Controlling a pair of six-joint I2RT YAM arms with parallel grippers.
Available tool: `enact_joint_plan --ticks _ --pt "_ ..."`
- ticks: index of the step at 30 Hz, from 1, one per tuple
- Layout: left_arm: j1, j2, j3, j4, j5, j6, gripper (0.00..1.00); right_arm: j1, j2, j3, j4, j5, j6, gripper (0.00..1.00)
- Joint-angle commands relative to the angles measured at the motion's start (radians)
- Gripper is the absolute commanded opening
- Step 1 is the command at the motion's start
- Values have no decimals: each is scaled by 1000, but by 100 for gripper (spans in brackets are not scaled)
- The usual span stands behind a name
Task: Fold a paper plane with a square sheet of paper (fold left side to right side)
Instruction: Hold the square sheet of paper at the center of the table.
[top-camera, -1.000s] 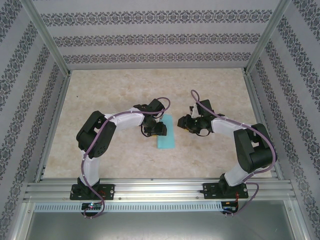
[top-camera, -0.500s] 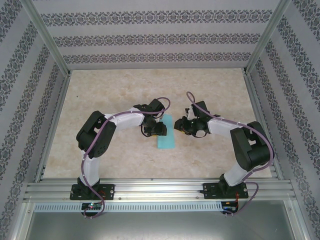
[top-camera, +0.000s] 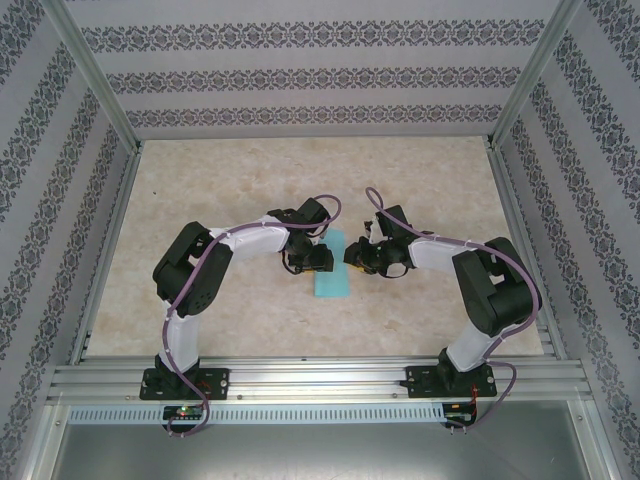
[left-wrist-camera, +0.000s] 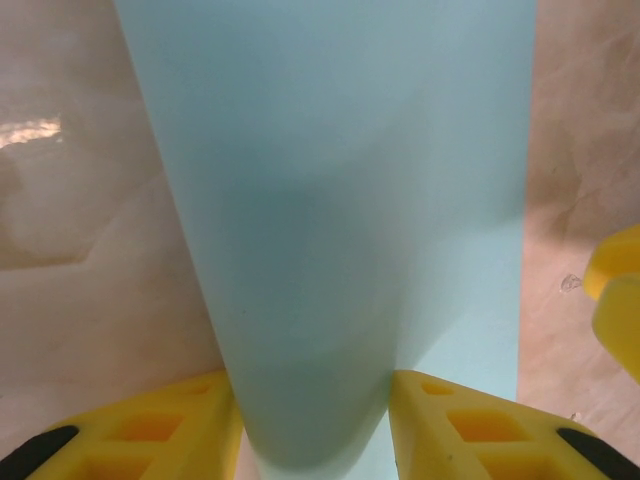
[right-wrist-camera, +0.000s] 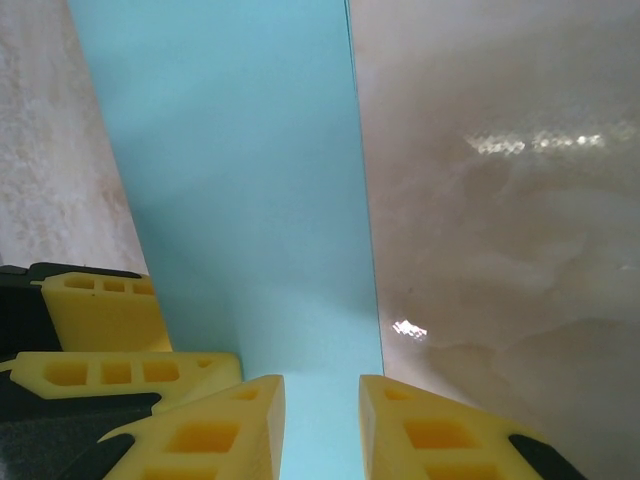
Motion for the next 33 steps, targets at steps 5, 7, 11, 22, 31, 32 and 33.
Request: enact_joint_plan --ticks 5,7,11,22,31,32,33 --pt "-23 38 11 4 -7 19 44 9 3 18 25 -7 13 27" --pt "-23 40 11 4 -7 19 44 13 7 20 27 -12 15 25" --pt "-23 41 13 4 -7 17 44 20 19 26 26 -15 16 22" --pt "-25 42 13 3 -5 20 44 47 73 56 9 -10 18 20" --pt "-25 41 14 3 -9 20 44 52 96 72 -50 22 -2 20" --pt "-25 41 16 1 -10 20 44 52 97 74 -58 25 -4 20" --pt "-25 40 16 0 -9 20 44 52 100 74 -68 29 -8 20"
